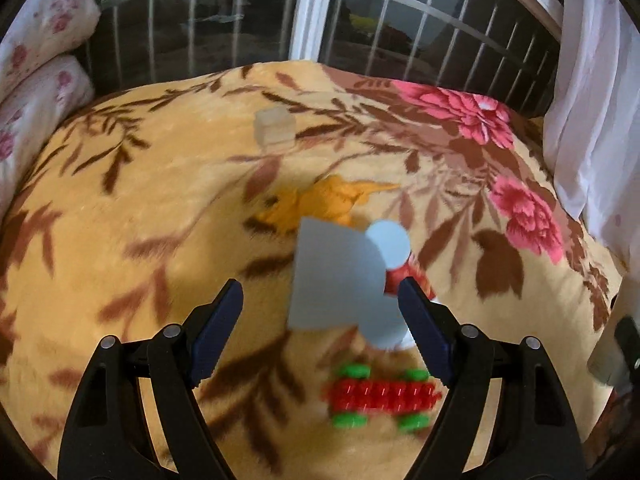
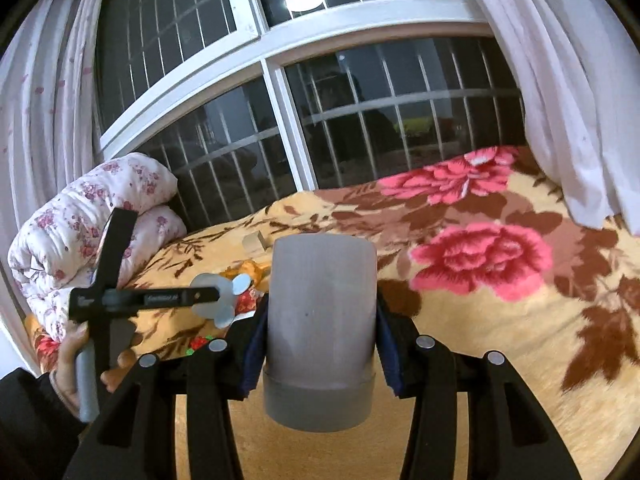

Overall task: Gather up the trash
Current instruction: 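Grasp the clear plastic bottle with the left tool while the right holds the cup, then carry the bottle and cup over the orange bin and release both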

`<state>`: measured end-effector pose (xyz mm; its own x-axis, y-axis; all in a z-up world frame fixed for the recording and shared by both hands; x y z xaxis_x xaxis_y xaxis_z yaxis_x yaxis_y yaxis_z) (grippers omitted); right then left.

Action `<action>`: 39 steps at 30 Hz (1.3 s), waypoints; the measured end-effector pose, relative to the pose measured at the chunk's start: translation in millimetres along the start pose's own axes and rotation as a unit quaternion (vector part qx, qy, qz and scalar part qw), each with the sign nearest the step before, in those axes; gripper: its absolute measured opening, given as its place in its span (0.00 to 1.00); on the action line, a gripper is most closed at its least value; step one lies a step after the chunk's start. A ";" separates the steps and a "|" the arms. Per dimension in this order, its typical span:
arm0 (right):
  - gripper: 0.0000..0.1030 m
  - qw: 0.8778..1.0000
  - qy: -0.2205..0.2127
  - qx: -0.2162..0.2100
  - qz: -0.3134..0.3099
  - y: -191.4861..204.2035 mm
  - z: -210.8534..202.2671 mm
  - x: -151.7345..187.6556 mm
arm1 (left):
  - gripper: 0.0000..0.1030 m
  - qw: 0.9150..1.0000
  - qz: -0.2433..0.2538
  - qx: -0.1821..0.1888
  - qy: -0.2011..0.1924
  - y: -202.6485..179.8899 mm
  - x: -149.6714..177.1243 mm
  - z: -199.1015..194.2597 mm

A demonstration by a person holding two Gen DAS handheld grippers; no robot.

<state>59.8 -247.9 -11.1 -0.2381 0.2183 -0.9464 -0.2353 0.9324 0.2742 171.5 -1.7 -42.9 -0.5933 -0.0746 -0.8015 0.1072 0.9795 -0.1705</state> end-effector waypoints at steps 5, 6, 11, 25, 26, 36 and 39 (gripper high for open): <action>0.46 1.000 0.005 0.001 -0.013 3.1 0.5 4.9 | 0.42 1.000 0.004 0.027 -0.001 -13.6 -6.3 10.4; 0.46 1.000 0.006 -0.001 -0.015 4.4 0.9 6.0 | 0.36 1.000 0.015 0.022 -0.009 -18.7 -6.5 8.8; 0.46 1.000 0.006 0.000 -0.025 8.6 1.0 9.0 | 0.12 0.997 0.054 0.017 -0.048 -44.3 -10.2 -16.7; 0.46 0.998 -0.012 0.009 -0.067 16.2 -21.3 10.7 | 0.08 0.989 0.080 -0.021 -0.124 -64.9 -3.6 -120.6; 0.46 0.998 -0.011 0.008 -0.068 17.1 -24.1 10.7 | 0.08 0.988 0.083 -0.018 -0.127 -67.3 0.2 -130.1; 0.46 0.998 0.010 -0.028 -0.056 35.1 -97.6 15.7 | 0.08 0.984 0.101 0.023 -0.147 -101.1 65.2 -226.1; 0.46 0.997 0.010 -0.036 -0.062 42.2 -128.8 14.8 | 0.08 0.983 0.098 0.042 -0.146 -108.8 88.5 -247.9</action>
<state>-75.1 -242.4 8.4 -0.2220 0.0967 -0.9702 -0.3310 0.9285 0.1683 -90.4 -68.5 46.8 -0.3010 0.0523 -0.9522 0.2696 0.9624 -0.0323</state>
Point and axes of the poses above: each gripper's, at about its wrist camera, not at the fingertips, and z roughly the way its jaws point, y to its left, x to its underside, the point moved 5 cm from there along z, roughly the way its jaws point, and after that the axes turned 13 degrees about -y, right-handed, at the moved point
